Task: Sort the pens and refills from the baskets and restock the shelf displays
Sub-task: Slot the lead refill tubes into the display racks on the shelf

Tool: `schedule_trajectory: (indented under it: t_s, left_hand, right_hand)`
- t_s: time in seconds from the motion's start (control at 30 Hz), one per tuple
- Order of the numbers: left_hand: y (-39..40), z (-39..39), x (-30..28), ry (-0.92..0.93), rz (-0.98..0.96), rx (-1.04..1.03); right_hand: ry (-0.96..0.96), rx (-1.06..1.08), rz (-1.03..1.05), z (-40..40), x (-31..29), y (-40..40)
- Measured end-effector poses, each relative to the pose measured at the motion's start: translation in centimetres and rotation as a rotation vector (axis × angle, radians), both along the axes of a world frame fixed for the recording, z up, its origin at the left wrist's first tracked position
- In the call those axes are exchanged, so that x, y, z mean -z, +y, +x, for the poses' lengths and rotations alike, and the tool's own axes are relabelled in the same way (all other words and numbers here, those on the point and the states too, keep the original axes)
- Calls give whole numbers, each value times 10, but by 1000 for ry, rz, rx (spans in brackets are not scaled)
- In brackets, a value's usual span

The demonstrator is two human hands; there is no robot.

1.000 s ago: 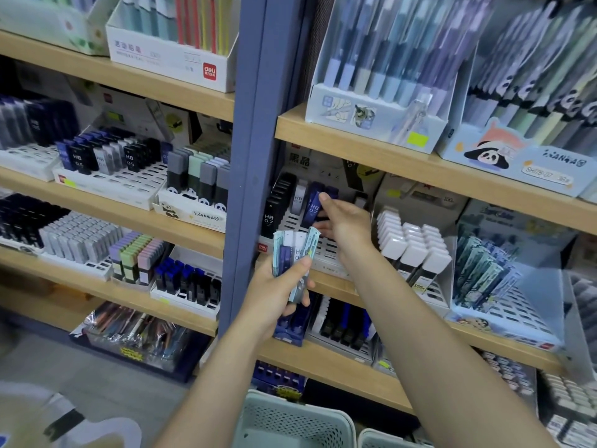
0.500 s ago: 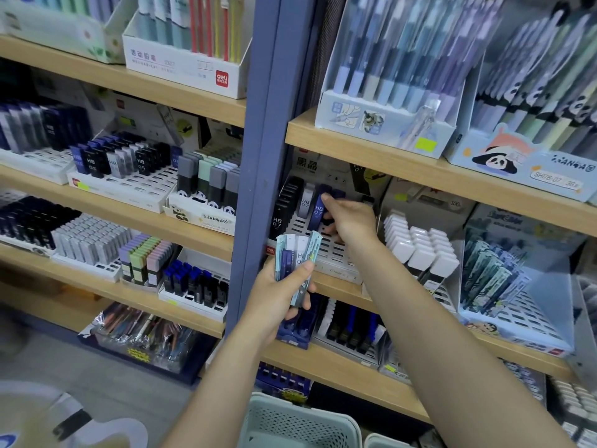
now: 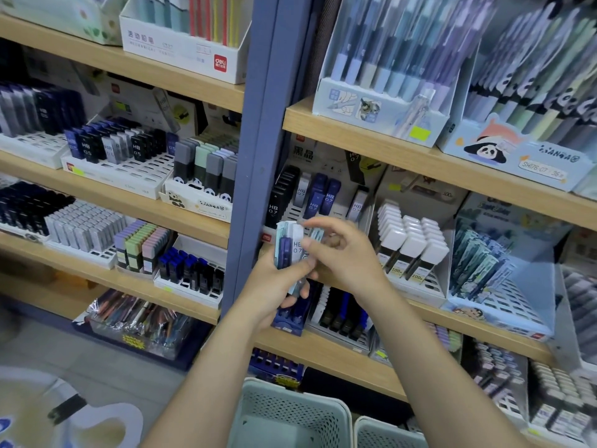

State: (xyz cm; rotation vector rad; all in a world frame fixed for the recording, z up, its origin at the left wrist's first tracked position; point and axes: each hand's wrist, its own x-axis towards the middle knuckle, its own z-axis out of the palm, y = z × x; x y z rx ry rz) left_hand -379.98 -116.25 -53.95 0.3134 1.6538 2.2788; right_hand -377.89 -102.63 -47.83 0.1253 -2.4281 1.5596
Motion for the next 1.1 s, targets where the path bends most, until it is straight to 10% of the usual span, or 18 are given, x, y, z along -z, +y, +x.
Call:
schedule_trajectory:
  t_s: [0.33, 1.1]
  left_hand:
    - [9, 20, -11, 26, -37, 149]
    - [-2, 18, 2, 3, -98, 127]
  right_hand:
    - [-54, -80, 103, 19, -4, 11]
    - [-53, 155, -403, -1, -17, 7]
